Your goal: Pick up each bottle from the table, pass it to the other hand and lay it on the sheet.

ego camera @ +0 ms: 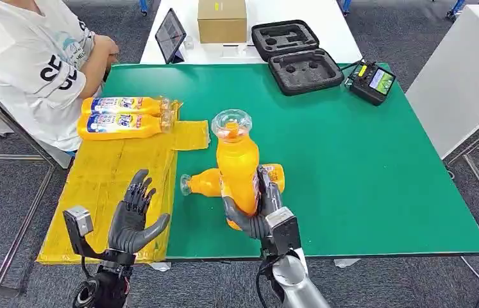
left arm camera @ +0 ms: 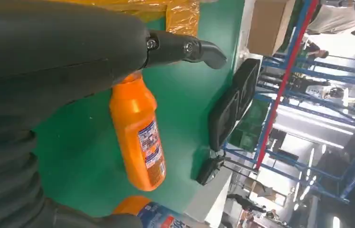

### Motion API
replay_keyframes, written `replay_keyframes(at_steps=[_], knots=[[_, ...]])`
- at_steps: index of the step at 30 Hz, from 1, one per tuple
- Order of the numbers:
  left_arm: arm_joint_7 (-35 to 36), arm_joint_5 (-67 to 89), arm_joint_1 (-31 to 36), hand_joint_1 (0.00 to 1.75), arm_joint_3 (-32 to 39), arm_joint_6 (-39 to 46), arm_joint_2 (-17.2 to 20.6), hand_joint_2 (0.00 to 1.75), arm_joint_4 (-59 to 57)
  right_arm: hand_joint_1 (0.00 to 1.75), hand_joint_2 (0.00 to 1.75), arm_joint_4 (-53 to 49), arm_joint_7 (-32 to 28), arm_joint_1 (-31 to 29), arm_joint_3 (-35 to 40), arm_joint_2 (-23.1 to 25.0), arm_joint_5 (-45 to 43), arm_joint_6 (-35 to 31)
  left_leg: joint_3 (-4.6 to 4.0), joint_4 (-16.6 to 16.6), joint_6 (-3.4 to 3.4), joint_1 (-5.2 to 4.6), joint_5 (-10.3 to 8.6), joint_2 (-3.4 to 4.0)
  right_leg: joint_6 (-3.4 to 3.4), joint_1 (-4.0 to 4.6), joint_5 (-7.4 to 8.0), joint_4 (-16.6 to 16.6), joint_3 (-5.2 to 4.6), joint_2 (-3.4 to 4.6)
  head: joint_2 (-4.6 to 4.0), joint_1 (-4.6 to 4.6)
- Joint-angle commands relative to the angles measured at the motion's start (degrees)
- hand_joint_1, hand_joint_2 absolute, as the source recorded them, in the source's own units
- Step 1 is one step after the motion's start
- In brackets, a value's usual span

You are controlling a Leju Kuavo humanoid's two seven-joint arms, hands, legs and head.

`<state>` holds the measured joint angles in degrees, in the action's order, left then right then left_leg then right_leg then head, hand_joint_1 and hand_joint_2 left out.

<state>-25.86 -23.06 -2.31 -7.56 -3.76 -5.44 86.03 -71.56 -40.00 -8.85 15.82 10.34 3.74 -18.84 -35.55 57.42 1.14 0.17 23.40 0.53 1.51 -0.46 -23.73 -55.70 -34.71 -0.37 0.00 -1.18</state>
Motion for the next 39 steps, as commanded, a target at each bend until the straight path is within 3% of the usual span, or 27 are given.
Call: replay_keyframes(at_steps=[1,6,7,11,12,13,16,17,18,19,23,39], knots=[[1.06,0.55,2.49,0.00,-4.45,-1.71,1.93,1.75,-5.46,1.75,1.75,9.32,0.00,-3.78,2.83,0.72,0.20,0.27,0.24,-0.08,-0.04,0.00,0.05,0.01,-0.03,0.00,-0.04,0.07,0.23,0.06,0.00,0.02],[1.25,0.17,3.79,0.00,-5.62,-2.81,2.28,1.75,-6.10,1.75,1.75,10.43,0.00,-4.78,6.61,0.64,2.45,-3.08,0.29,-0.05,-0.08,0.04,0.09,-0.01,-0.06,0.03,-0.08,0.06,0.29,0.06,0.00,0.02],[1.58,-0.40,4.09,0.00,-5.42,-2.95,2.25,1.75,-6.49,1.75,1.75,10.58,0.00,-5.28,8.95,0.14,5.92,-7.88,0.17,-0.06,-0.05,0.03,0.04,0.00,-0.04,0.02,-0.03,0.06,0.17,0.05,0.00,0.02],[2.53,-2.21,5.26,0.00,-5.50,-4.39,2.20,1.75,-8.31,1.75,1.75,13.24,0.00,-6.97,14.50,-0.12,10.33,-11.55,0.40,-0.05,-0.10,0.04,0.14,0.04,-0.08,0.03,-0.11,0.05,0.37,0.13,0.00,0.00],[2.56,-2.52,6.19,0.00,-5.85,-4.85,2.22,1.75,-9.40,1.75,1.75,16.55,0.00,-8.10,16.75,0.46,14.31,-14.90,0.64,-0.03,-0.16,0.09,0.27,0.01,-0.12,0.07,-0.24,0.04,0.61,0.14,0.00,0.00],[2.79,-3.22,6.87,0.00,-6.15,-5.58,2.23,1.75,-10.11,1.75,1.75,20.01,0.00,-8.89,17.39,1.48,16.72,-15.97,0.29,-0.08,-0.07,0.03,0.07,0.07,-0.06,0.03,-0.04,0.08,0.25,0.13,0.00,0.00],[3.23,-5.31,7.39,0.00,-6.74,-7.24,2.71,1.75,-10.72,1.75,1.75,27.28,0.00,-10.26,17.70,3.38,21.55,-17.01,0.54,-0.12,-0.13,0.08,0.13,0.00,-0.10,0.06,-0.12,0.11,0.51,0.10,0.00,0.02],[3.23,-5.31,7.39,0.00,-6.74,-7.24,2.71,1.75,-10.72,1.75,1.75,27.28,0.00,-10.26,17.70,3.38,21.55,-17.01,0.24,-0.10,-0.06,0.04,0.03,0.03,-0.04,0.03,-0.03,0.10,0.22,0.06,0.00,0.00],[3.24,-5.51,7.44,0.00,-6.77,-7.28,2.91,1.75,-10.63,1.75,1.75,29.00,0.00,-10.69,16.09,3.86,19.79,-14.00,0.59,-0.14,-0.13,0.10,0.16,0.00,-0.10,0.08,-0.15,0.15,0.57,0.09,0.00,0.02],[3.19,-5.59,7.42,0.00,-6.64,-7.20,2.97,1.75,-10.38,1.75,1.75,29.02,0.00,-10.81,15.50,3.65,19.58,-14.67,0.27,-0.10,-0.07,0.05,0.02,-0.04,-0.04,0.03,-0.05,0.08,0.26,0.00,0.00,0.00],[3.98,-7.38,7.40,0.00,-6.05,-7.80,3.03,1.75,-10.10,1.75,1.75,32.88,0.00,-12.61,12.82,3.76,18.81,-12.42,0.38,-0.07,-0.08,0.08,0.07,-0.09,-0.05,0.06,-0.12,0.08,0.38,-0.07,0.00,0.02],[4.76,-8.74,6.24,0.00,-7.20,-9.70,3.47,1.75,-8.31,1.75,1.75,32.22,0.13,-12.17,7.09,4.08,18.24,-12.01,0.10,-0.02,-0.05,0.02,0.02,-0.03,-0.03,0.01,-0.04,0.02,0.08,0.00,0.00,0.02]])
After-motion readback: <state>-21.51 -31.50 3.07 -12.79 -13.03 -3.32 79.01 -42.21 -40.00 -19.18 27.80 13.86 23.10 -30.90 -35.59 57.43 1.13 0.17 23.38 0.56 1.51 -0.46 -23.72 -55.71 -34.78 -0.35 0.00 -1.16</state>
